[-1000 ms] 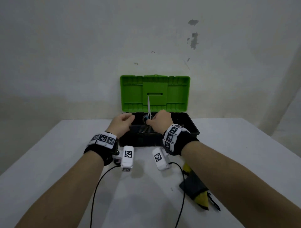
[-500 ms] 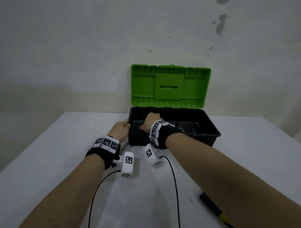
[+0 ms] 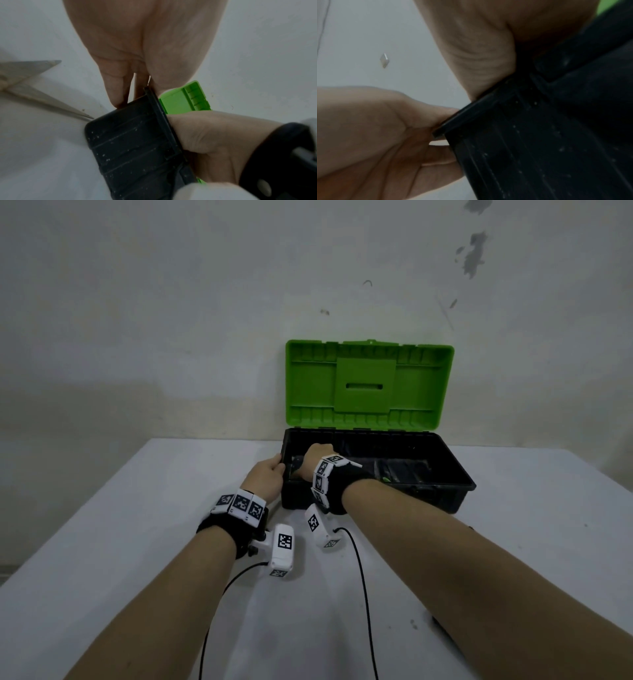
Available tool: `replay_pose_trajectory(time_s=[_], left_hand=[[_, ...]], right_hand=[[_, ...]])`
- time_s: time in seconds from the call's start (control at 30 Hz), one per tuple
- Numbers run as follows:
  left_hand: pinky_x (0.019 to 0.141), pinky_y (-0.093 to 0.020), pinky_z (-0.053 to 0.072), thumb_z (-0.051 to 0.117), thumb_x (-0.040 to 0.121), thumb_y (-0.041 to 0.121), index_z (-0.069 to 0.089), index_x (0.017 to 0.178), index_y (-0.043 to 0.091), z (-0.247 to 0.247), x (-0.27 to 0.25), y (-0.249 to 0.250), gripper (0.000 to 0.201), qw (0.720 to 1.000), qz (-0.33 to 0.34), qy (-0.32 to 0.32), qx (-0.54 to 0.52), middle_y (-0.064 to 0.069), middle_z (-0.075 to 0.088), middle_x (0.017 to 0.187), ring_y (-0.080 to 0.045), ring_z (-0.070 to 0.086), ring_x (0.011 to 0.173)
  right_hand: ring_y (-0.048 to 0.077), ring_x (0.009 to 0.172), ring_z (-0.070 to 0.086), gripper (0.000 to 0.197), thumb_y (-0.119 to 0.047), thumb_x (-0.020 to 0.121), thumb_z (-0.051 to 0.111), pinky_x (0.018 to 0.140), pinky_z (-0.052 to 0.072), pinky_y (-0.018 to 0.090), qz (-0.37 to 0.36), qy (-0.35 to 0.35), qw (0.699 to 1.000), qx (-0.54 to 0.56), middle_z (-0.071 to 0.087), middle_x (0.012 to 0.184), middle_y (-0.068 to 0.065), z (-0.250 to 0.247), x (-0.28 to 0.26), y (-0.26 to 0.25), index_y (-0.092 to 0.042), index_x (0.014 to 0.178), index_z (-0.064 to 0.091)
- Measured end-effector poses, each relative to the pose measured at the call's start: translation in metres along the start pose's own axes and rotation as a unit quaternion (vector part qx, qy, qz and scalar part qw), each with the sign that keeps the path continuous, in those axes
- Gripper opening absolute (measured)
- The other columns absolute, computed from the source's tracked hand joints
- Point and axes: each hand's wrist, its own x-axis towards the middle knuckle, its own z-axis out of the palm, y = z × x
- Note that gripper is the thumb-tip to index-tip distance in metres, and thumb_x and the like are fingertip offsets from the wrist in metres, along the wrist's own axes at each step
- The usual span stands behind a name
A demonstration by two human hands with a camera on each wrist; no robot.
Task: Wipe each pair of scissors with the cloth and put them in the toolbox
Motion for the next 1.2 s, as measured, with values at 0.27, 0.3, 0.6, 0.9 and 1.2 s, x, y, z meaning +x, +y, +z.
replay_pose_trajectory(time_s=[0.27,0.3,0.6,0.9,1.2], left_hand=[[0.107,-0.043,0.043,0.044,0.102,0.017,0.054,0.136,0.003,-0.007,-0.036,-0.003,0.038,0.993,-0.041,0.037,0.106,-0.020,0.056,0.138,-0.037,0.053,0.125],[0.108,-0.038,0.041,0.044,0.102,0.015,0.055,0.135,0.002,-0.007,-0.045,-0.004,0.037,0.989,-0.043,0.042,0.133,-0.020,0.055,0.139,-0.036,0.052,0.127],[0.101,-0.038,0.039,0.048,0.096,0.015,0.062,0.117,0.011,-0.005,-0.111,-0.010,0.025,0.870,-0.116,0.032,0.478,-0.011,0.060,0.124,-0.030,0.056,0.116],[0.078,-0.032,0.048,0.047,0.096,0.002,0.060,0.080,0.003,-0.006,-0.128,0.006,0.020,0.862,-0.113,-0.003,0.493,-0.010,0.062,0.084,-0.031,0.066,0.101],[0.064,-0.031,0.046,0.053,0.095,0.012,0.057,0.079,0.004,0.003,-0.143,0.021,0.018,0.959,-0.185,-0.052,0.209,-0.013,0.063,0.079,-0.027,0.058,0.067]], right_hand=[[0.034,0.093,0.062,0.040,-0.049,0.088,0.057,0.087,0.053,0.045,-0.022,0.070,0.996,0.052,0.062,0.104,0.012,-0.018,-0.043,0.040,-0.009,0.088,0.059],[0.033,0.089,0.063,0.040,-0.048,0.088,0.057,0.086,0.054,0.044,-0.027,0.075,0.995,0.060,0.064,0.101,0.012,-0.021,-0.053,0.049,-0.008,0.087,0.061],[0.031,0.091,0.064,0.025,-0.035,0.087,0.055,0.086,0.053,0.040,0.000,0.167,0.980,0.107,0.069,0.092,0.007,-0.027,-0.130,0.147,-0.017,0.085,0.073],[0.034,0.117,0.045,0.039,-0.041,0.082,0.059,0.099,0.041,0.045,0.116,0.034,0.991,-0.053,0.049,0.125,0.010,-0.017,-0.128,0.229,-0.019,0.114,0.058],[0.026,0.117,0.055,0.058,-0.039,0.080,0.073,0.099,0.049,0.036,0.022,-0.073,0.990,-0.120,0.056,0.131,0.006,-0.021,-0.139,0.234,-0.014,0.130,0.057]])
